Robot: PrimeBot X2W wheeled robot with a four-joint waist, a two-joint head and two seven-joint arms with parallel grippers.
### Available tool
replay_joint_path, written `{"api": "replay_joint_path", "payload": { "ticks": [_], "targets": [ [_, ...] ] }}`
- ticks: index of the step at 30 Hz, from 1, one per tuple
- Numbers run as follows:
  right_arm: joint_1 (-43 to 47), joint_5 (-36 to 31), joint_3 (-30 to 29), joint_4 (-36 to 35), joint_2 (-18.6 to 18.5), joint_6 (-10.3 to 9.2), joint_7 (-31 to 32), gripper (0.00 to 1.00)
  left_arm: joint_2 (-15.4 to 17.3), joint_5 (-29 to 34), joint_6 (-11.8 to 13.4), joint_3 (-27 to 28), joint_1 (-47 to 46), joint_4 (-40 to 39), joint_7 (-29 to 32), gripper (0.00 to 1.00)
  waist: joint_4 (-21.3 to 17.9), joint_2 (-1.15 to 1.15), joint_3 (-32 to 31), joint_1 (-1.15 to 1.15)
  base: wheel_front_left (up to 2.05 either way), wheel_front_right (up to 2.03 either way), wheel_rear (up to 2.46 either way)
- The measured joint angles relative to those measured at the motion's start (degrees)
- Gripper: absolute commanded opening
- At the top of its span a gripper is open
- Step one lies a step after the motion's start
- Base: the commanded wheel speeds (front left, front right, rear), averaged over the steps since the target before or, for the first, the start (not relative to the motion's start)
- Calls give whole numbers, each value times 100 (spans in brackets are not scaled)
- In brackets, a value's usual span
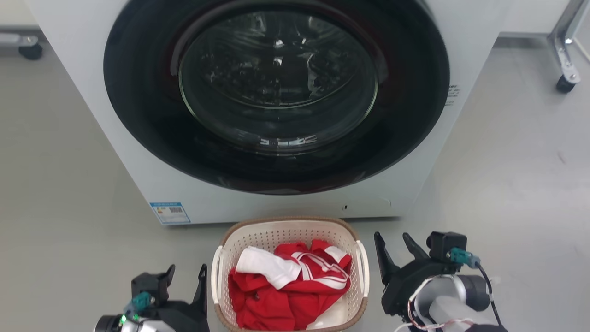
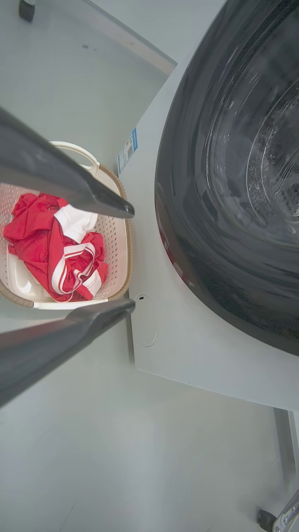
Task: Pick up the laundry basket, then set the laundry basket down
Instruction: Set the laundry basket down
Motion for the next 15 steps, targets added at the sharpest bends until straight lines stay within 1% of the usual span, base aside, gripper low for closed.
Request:
{"api": "replay_joint_path", "payload": {
  "ticks": [6,12,15],
  "targets": [
    [627,-457,-412,-582,-67,0,-1,100,83,313,66,347,786,-817,0,100,-117,0,-367,0,0,0,0],
    [1373,-965,-950,-1152,-153,0,-1,100,99,683,68,719,1506,-1588,-1,100,-219,1,-658,1,0,0,0],
    [1739,-1226,-1240,-1466,-179,0,-1,100,53,947,68,1082,1830,-1844,-1,100,-251,1,-777,1,0,0,0]
  ]
}}
